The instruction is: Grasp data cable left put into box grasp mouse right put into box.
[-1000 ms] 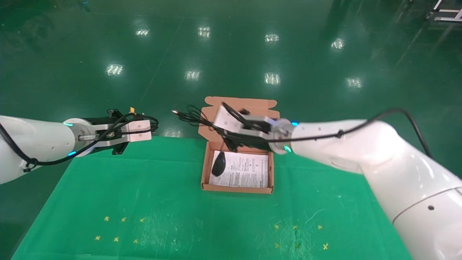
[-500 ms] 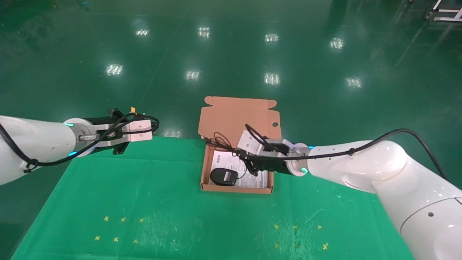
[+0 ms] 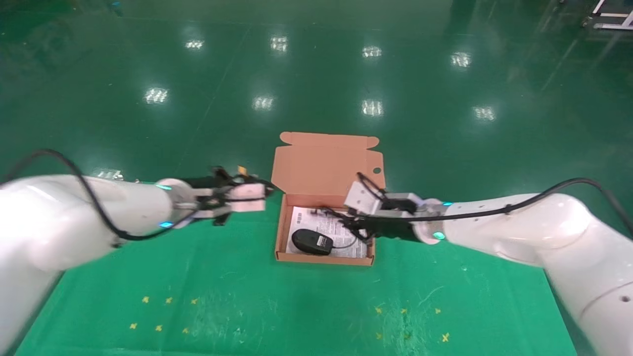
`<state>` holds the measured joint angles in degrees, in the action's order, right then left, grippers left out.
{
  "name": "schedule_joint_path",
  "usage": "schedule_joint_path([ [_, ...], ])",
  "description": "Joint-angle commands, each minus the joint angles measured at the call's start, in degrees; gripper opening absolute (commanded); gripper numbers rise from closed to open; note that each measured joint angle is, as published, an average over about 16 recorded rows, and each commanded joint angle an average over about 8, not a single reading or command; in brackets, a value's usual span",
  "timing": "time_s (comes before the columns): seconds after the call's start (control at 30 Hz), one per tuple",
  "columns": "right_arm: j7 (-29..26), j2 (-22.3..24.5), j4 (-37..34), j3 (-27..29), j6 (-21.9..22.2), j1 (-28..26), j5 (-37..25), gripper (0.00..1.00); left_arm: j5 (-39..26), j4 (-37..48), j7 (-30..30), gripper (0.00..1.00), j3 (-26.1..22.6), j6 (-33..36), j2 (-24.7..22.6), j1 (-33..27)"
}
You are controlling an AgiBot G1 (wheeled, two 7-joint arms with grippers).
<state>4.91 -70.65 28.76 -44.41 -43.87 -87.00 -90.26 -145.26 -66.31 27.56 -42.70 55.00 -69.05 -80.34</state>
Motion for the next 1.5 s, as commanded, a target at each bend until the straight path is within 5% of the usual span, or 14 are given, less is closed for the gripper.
schedule_joint_path([
  [0.03, -0.2, 1.3, 0.8, 0.1, -0.1, -0.1, 0.0, 1.0, 0.1, 1.5, -0.7, 0.0, -0.5, -1.6, -1.8, 0.3],
  [0.33, -5.7, 10.2, 10.7, 0.4, -0.3, -0.5, -2.0, 1.0, 3.2, 11.6, -3.5, 0.0, -5.5, -12.0, -8.9, 0.9],
  [0.77, -20.3, 21.1, 28.3, -1.0, -0.9, 3.1, -8.1, 1.0, 14.7, 15.7, 0.1, 0.01, -23.4, -23.9, -9.9, -2.3],
  [1.03, -23.8, 23.0, 32.5, -1.6, -1.0, 3.8, -10.4, 1.0, 16.9, 16.7, 1.8, 1.0, -28.3, -26.5, -10.1, -3.4],
  [1.5, -22.9, 22.3, 31.3, -1.4, -0.9, 3.4, -9.8, 1.0, 16.3, 15.3, 1.4, 1.0, -26.8, -25.8, -9.0, -3.4],
])
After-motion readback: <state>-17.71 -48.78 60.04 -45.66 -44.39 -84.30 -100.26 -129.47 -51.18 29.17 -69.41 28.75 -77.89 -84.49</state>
